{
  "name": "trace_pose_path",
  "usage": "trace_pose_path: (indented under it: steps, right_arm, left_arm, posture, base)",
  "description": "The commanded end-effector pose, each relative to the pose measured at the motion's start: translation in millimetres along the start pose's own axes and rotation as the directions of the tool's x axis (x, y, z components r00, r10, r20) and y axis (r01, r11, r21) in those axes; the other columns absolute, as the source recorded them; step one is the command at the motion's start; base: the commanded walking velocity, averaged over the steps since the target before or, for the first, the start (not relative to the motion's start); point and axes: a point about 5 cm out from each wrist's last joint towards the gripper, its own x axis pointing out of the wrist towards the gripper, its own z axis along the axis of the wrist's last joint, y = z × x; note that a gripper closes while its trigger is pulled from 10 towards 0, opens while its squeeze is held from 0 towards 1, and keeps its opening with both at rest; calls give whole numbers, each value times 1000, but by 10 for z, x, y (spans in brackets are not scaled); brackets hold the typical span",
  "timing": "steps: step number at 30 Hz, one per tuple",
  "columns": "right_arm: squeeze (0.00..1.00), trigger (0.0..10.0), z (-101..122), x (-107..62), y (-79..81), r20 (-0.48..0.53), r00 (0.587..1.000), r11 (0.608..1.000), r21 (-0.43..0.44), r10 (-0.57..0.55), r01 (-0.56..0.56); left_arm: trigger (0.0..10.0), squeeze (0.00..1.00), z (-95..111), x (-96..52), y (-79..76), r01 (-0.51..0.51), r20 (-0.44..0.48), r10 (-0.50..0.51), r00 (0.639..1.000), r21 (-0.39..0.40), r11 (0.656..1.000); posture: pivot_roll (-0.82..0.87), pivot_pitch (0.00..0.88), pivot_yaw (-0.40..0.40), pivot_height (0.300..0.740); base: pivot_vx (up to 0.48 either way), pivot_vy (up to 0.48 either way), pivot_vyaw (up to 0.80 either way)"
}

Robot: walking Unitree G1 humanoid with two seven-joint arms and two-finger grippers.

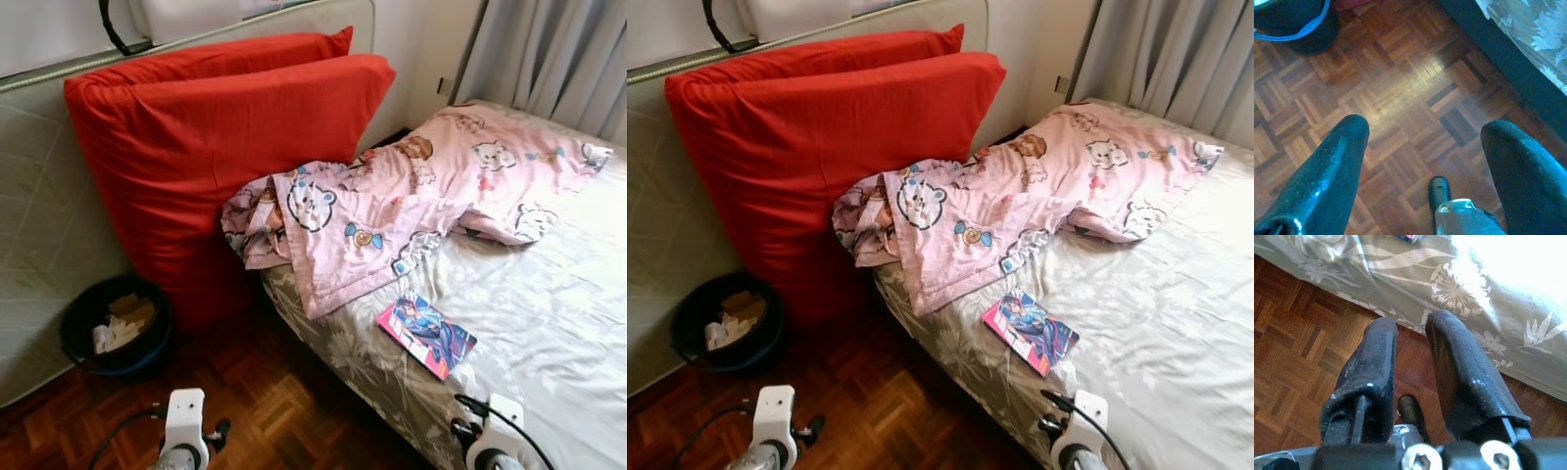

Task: Clean up the room

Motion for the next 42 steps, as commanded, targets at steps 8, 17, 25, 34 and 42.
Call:
trace_pose_path:
  steps: [8,17,25,34,42]
  right_arm:
    - [0,10000,-182,-66,-37,-11,1000,1000,-15,15,-15]
    - [0,10000,-243,-108,-55,38,999,1000,5,-8,8]
    - [0,10000,415,44,406,274,955,993,-52,113,-102]
    - [0,10000,633,54,348,336,932,991,-64,133,-118]
    - [0,10000,772,40,398,398,904,988,-81,154,-132]
  left_arm:
    - [10000,0,-69,-32,53,-5,-2,5,1000,0,1000]
    - [10000,0,74,-2,26,10,68,-10,998,-4,1000]
    - [10000,0,435,51,-136,57,234,-55,971,-2,998]
    - [10000,0,811,19,-279,59,435,-68,898,35,998]
    - [10000,0,985,-61,-306,61,536,-64,842,24,998]
  posture:
    - [-89,0,24,740]
    - [-90,0,38,740]
    - [-101,0,43,740]
    - [-97,0,32,740]
    - [-96,0,28,740]
  base:
    - [0,165,-763]
    - [0,79,-589]
    - [0,0,0]
    - [0,-51,0]
    - [0,-168,0]
